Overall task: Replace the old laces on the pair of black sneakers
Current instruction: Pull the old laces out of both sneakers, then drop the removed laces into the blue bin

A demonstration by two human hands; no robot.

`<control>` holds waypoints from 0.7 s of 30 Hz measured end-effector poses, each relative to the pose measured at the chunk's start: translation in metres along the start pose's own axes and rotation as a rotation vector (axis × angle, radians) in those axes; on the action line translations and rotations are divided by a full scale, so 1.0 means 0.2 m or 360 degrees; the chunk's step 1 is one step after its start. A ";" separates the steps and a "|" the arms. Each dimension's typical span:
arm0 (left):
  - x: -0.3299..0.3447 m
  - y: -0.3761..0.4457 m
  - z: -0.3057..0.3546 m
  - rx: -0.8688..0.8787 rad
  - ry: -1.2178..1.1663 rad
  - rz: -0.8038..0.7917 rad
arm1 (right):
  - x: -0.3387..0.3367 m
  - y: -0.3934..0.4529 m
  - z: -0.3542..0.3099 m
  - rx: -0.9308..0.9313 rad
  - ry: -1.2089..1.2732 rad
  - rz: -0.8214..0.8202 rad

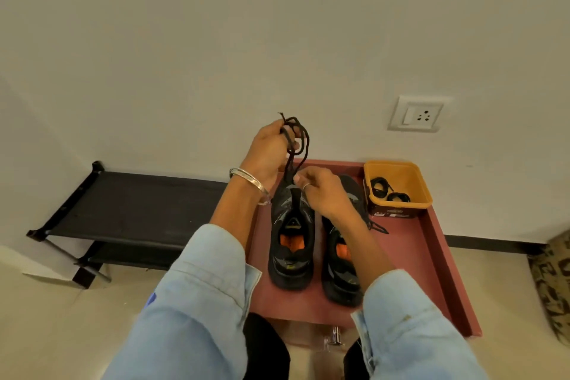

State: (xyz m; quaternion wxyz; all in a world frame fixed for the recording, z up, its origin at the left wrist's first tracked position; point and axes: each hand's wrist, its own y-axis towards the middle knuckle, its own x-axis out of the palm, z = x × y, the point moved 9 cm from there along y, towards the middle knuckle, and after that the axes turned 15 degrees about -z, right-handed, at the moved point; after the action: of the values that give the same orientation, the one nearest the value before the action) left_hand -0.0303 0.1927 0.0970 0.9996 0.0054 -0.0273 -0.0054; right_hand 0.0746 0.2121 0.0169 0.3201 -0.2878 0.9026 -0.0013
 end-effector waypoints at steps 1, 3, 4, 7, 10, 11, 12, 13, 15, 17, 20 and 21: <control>-0.01 -0.02 0.03 -0.0007 -0.0112 0.0032 | 0.01 -0.02 -0.02 -0.0028 0.0063 0.0002; -0.01 -0.07 0.05 -0.0064 -0.0471 0.0048 | 0.02 -0.09 -0.09 -0.0141 0.0253 -0.0006; 0.02 -0.10 0.06 -0.0090 -0.0732 -0.0015 | 0.03 -0.13 -0.11 -0.0179 0.0317 -0.0012; 0.12 -0.18 0.13 -0.0073 -0.1430 -0.0191 | 0.06 -0.20 -0.15 -0.0189 0.0330 -0.0051; 0.13 -0.25 0.17 -0.0130 -0.1582 -0.0146 | 0.11 -0.24 -0.17 -0.0147 0.0364 -0.0109; 0.12 -0.27 0.18 -0.0150 -0.1598 -0.0171 | 0.12 -0.25 -0.16 -0.0091 0.0361 -0.0130; 0.11 -0.30 0.19 -0.0172 -0.1594 -0.0211 | 0.13 -0.27 -0.15 -0.0032 0.0339 -0.0166; 0.10 -0.33 0.19 -0.0197 -0.1562 -0.0251 | 0.13 -0.29 -0.13 0.0013 0.0320 -0.0195; 0.04 -0.40 0.17 -0.0294 -0.1392 -0.0277 | 0.11 -0.32 -0.09 0.0085 0.0254 -0.0174; -0.07 -0.49 0.13 -0.0456 -0.1033 -0.0212 | 0.05 -0.32 -0.06 0.0180 0.0062 -0.0030; -0.29 -0.58 0.06 -0.0653 0.0003 -0.0064 | -0.06 -0.32 -0.09 0.0265 -0.0091 0.0229; -0.35 -0.60 0.05 -0.0663 0.0374 -0.0043 | -0.07 -0.32 -0.11 0.0245 0.0043 0.0266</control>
State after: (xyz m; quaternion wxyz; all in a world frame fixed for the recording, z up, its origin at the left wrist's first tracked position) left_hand -0.1029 0.0735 0.1012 0.9753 -0.2000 0.0910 -0.0236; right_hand 0.1043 0.1625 0.0547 0.3280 -0.1860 0.9250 -0.0478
